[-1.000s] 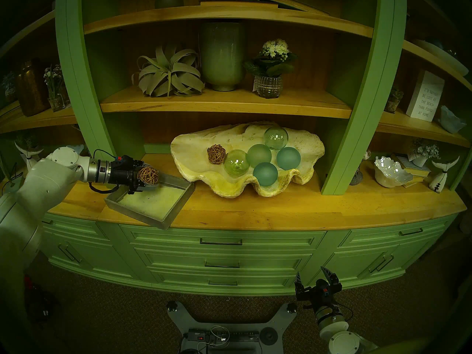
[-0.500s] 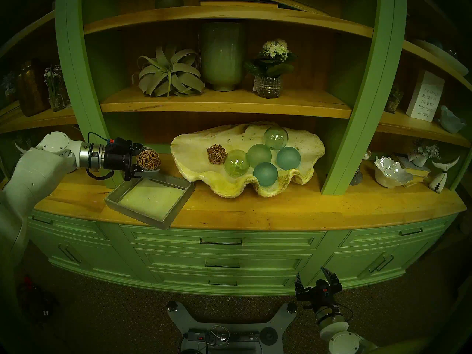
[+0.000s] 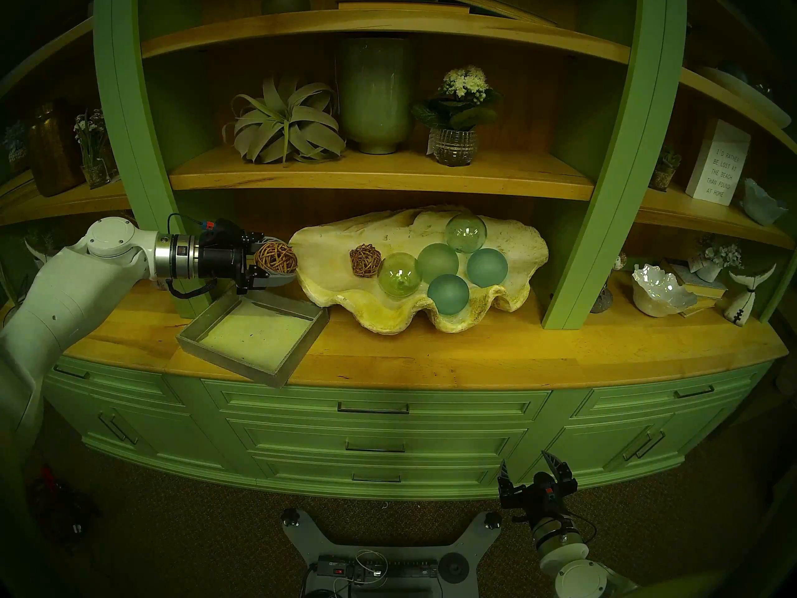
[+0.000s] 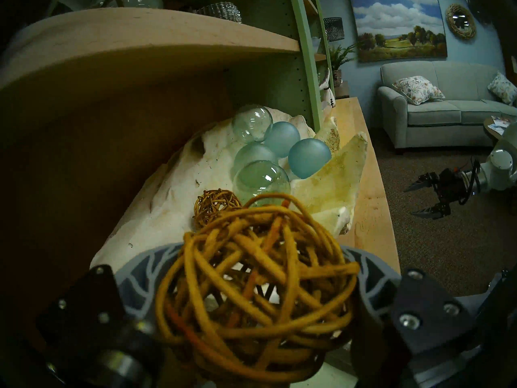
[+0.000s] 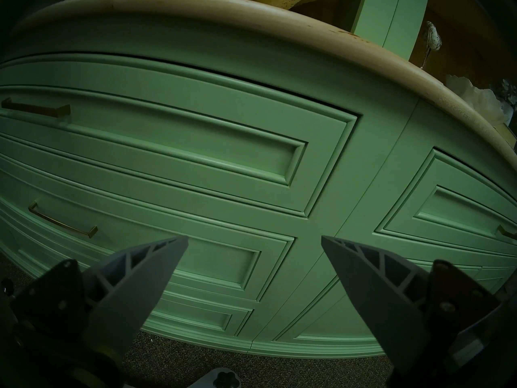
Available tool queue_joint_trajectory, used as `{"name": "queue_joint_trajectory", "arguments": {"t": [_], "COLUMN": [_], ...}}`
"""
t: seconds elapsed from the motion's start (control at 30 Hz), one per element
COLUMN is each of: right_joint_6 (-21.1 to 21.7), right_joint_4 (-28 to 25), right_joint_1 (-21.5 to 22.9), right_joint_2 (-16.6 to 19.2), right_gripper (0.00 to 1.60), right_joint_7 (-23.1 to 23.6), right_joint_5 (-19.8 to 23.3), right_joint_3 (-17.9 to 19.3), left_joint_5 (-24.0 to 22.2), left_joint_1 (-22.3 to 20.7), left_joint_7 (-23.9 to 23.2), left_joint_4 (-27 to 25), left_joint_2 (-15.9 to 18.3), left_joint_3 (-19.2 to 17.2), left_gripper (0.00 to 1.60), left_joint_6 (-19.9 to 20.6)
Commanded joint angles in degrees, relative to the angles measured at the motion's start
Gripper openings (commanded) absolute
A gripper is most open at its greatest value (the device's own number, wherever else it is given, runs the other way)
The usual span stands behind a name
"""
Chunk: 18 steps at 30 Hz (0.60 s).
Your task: Put wooden balls into bowl
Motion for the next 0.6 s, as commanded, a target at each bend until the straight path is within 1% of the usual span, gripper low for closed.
{"name": "queue_joint_trajectory", "arguments": {"t": [0.0, 0.1, 0.2, 0.23, 0.27, 0.3, 0.43, 0.57], "right_joint_6": [-0.3, -0.3, -0.3, -0.3, -0.3, -0.2, -0.2, -0.3], "right_joint_4": [-1.5, -1.6, -1.6, -1.7, -1.7, -1.7, -1.7, -1.7], "right_joint_1": [0.1, 0.1, 0.0, 0.0, 0.0, 0.0, 0.0, 0.0], "right_joint_2": [0.0, 0.0, 0.0, 0.0, 0.0, 0.1, 0.1, 0.0], "right_gripper": [1.60, 1.60, 1.60, 1.60, 1.60, 1.60, 1.60, 1.60], "right_joint_7": [-0.1, -0.1, -0.1, -0.1, -0.1, -0.1, -0.1, -0.1], "right_joint_5": [0.0, 0.0, 0.0, 0.0, 0.0, 0.0, 0.0, 0.0], "right_joint_3": [0.2, 0.2, 0.2, 0.2, 0.2, 0.2, 0.2, 0.2], "left_joint_5": [-1.2, -0.7, -0.1, 0.5, 0.6, 0.9, 2.2, 3.5], "left_joint_1": [0.0, 0.0, -0.2, -0.5, -0.6, -0.9, -2.3, -3.3], "left_joint_7": [7.6, 9.7, 13.9, 13.2, 15.0, 15.4, 15.8, 15.1], "left_joint_4": [-7.5, -8.4, -9.9, -9.2, -9.6, -9.1, -5.9, -5.4], "left_joint_2": [0.8, -0.2, -0.7, -1.6, -1.8, -2.6, -5.7, -7.0], "left_joint_3": [-1.9, -2.0, -1.4, -1.5, -1.0, -0.7, 0.3, 0.8], "left_gripper": [0.00, 0.00, 0.00, 0.00, 0.00, 0.00, 0.00, 0.00], "left_joint_6": [3.7, 6.1, 8.2, 8.8, 9.2, 10.0, 11.1, 11.3]}}
